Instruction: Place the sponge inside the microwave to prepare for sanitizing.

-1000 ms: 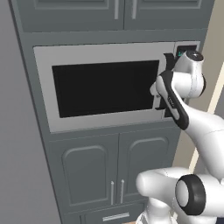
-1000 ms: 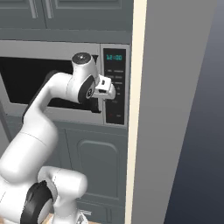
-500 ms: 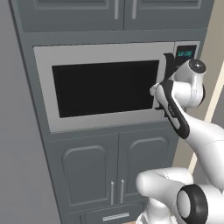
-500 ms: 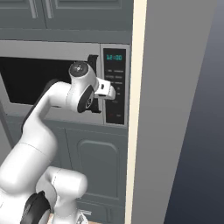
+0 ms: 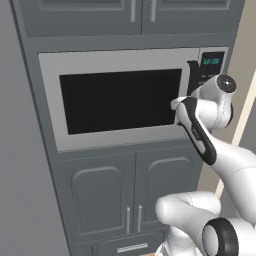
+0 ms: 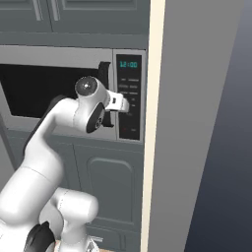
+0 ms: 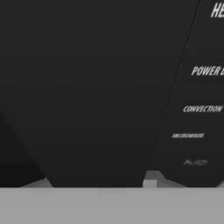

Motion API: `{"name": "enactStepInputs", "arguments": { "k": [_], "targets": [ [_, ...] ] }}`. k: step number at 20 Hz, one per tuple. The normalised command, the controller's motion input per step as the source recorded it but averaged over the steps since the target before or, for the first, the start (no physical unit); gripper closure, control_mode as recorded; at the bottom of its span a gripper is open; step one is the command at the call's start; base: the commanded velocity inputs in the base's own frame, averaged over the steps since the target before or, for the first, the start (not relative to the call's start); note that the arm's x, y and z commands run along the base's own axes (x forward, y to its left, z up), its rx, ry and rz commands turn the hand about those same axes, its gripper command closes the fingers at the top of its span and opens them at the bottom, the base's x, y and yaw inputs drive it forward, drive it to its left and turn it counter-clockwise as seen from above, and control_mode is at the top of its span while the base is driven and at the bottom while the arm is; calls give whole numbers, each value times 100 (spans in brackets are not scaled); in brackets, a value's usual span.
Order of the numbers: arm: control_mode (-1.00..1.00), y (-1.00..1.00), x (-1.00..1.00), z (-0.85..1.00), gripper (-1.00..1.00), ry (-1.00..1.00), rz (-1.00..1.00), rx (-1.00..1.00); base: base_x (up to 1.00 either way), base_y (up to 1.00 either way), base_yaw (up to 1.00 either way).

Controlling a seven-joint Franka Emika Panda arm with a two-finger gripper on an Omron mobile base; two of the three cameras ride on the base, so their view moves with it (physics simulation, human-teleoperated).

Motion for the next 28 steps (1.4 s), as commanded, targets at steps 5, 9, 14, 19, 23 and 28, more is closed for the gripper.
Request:
{"name": "enactStepInputs", "arguments": {
  "k": [5, 9, 14, 19, 23, 28],
  "targets": [
    [-100, 0, -2, 0, 100, 0, 0, 0, 0, 0, 0],
    [-100, 0, -44, 0, 100, -6, 0, 0, 0, 0, 0],
    [-100, 3, -82, 2, 100, -12, -6, -1, 0, 0, 0],
    [-100, 14, -78, -3, 100, -4, -18, -8, 0, 0, 0],
    [-100, 14, -55, -19, 100, 0, -33, -15, 0, 0, 0],
    [-100, 16, -41, -35, 100, 0, -36, -18, 0, 0, 0]
  ]
}}
